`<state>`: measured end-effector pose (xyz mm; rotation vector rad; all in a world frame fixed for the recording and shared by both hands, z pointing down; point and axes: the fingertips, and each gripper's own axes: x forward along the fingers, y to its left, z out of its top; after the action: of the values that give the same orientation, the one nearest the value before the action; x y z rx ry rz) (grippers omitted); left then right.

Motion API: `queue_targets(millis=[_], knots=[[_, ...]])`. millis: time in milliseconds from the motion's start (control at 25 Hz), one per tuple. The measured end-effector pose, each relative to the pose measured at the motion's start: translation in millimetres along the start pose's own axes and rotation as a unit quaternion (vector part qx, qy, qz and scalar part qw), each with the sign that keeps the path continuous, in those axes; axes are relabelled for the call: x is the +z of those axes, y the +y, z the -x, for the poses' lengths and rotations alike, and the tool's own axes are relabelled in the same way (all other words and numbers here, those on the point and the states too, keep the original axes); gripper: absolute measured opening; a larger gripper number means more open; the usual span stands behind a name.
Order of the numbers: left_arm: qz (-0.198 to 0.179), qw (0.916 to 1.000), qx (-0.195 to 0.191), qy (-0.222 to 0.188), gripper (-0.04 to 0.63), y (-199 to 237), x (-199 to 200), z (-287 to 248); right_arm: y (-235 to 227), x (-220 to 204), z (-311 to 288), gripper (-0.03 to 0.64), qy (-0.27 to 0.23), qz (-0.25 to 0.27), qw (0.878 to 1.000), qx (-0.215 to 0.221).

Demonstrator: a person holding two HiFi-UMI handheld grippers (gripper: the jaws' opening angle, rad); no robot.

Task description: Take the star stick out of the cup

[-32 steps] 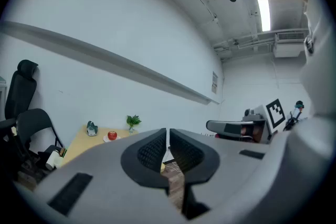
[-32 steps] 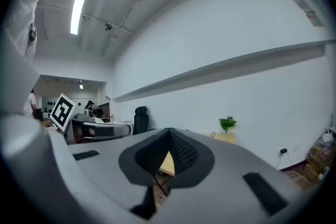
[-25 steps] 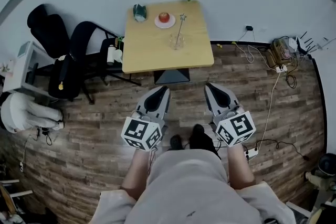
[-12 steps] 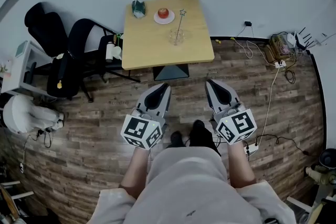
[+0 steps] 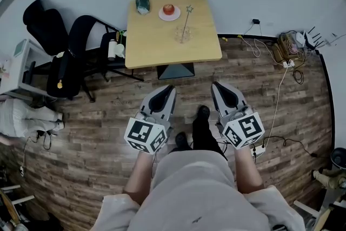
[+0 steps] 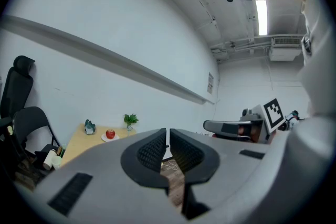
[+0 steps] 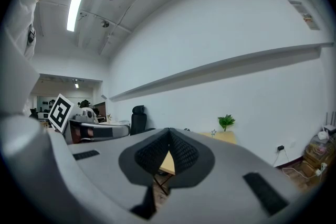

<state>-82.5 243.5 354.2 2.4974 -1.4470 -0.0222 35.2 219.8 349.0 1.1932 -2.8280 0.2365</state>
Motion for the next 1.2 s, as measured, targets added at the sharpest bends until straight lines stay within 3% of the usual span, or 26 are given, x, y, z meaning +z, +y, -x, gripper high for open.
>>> queue_targets(millis=[800, 1200], knots=[[-0.005, 0.9998, 0.009, 0.019, 0.023, 48.9, 17.5, -81.3, -65.6, 16.1, -76.3, 0.003, 0.007, -0.002, 1.0, 0.008], [-0.011, 0.9994, 0.02, 0.028, 0.026, 59.8, 29.9, -140.0, -113.9, 26.9, -112.4, 0.058, 0.013, -0.002, 0.999, 0.035]])
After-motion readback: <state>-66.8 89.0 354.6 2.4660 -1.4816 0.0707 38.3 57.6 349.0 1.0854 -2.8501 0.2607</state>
